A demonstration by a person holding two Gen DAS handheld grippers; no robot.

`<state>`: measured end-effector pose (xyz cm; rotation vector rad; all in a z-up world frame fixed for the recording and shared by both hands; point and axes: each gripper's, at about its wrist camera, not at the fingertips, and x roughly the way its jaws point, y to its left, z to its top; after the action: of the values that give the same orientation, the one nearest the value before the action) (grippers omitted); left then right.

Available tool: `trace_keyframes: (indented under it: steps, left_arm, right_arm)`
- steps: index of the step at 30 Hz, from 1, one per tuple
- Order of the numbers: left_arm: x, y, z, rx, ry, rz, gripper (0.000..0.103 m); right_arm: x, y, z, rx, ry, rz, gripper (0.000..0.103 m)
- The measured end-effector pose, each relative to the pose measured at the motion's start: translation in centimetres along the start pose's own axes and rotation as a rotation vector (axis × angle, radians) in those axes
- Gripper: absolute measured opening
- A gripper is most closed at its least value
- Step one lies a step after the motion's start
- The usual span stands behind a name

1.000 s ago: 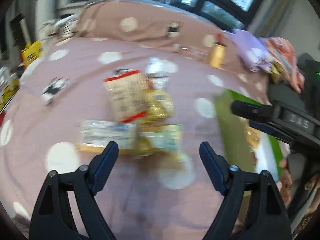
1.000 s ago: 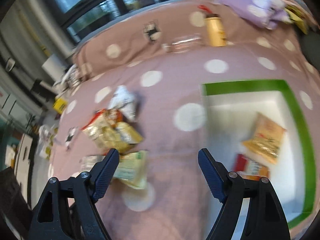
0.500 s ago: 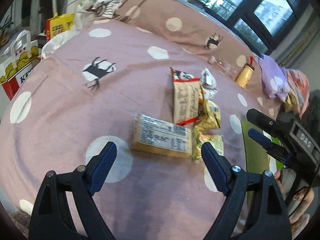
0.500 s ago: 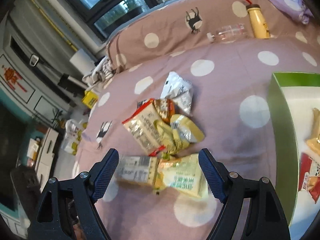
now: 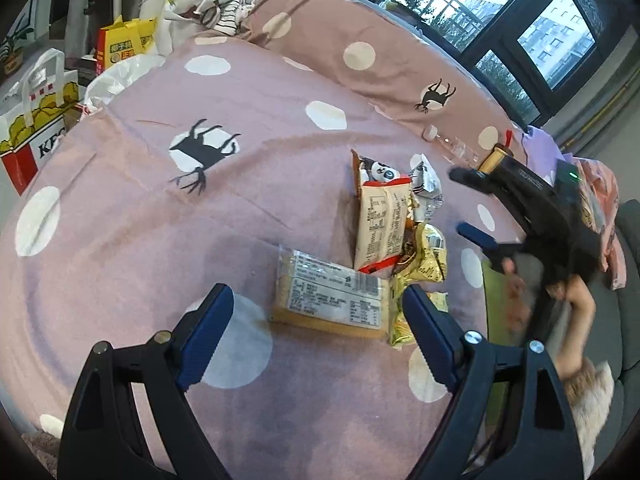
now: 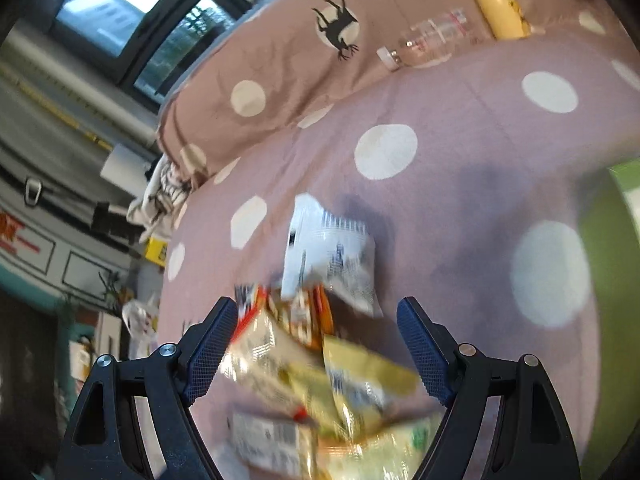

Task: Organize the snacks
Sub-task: 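Grasp the white wrapped pastry packet with the right tool and lift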

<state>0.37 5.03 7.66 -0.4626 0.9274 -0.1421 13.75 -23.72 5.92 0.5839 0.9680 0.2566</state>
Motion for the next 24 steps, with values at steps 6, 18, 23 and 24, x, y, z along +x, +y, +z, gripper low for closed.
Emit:
trace_keyframes:
  steps: [6,18,23,24]
  left_arm:
    - [1.0,0.0,0.2,0.009,0.019,0.023,0.087]
    - [1.1,-0.3,0.0,0.015,0.030,0.018,0.087]
    - [0.8,-0.1,-0.1,0.008,0.014,0.042,0.087]
    - [0.7,0.0,-0.1,0.006,0.011,0.048,0.087]
  right_arm:
    - [3.7,-2.1,2.3,0.090,0.030,0.001,0.082]
    - [2.0,-0.8,1.2,0.001,-0.027,-0.001,0.051]
    - [-3.5,2.0,-1.2,-0.106,-0.019,-0.027,0.051]
    - [-4.6,2.6,-2.3,-0.139,0.006,-0.066,0.051]
